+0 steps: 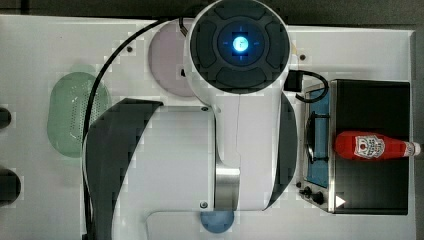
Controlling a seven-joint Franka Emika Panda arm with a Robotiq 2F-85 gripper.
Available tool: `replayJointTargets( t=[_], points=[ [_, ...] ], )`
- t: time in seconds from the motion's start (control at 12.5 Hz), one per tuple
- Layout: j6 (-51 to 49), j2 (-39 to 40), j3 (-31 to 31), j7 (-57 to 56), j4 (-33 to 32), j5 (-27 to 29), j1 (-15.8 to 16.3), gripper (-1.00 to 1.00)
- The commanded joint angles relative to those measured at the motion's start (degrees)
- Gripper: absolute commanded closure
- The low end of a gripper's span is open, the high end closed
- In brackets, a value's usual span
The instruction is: Pick Ketchup from oven and place it on table.
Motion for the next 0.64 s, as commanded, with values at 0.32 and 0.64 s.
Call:
replayJointTargets(
  t=[0.32,0.64],
  points=[
    [-7.1,-16.7,-6.2,-7.6,-12.2,-2.8,-2.6,-1.00],
    [0.4,-13.2,-13.9,-7.9,-12.1,-2.8,-3.9,-1.00]
  ],
)
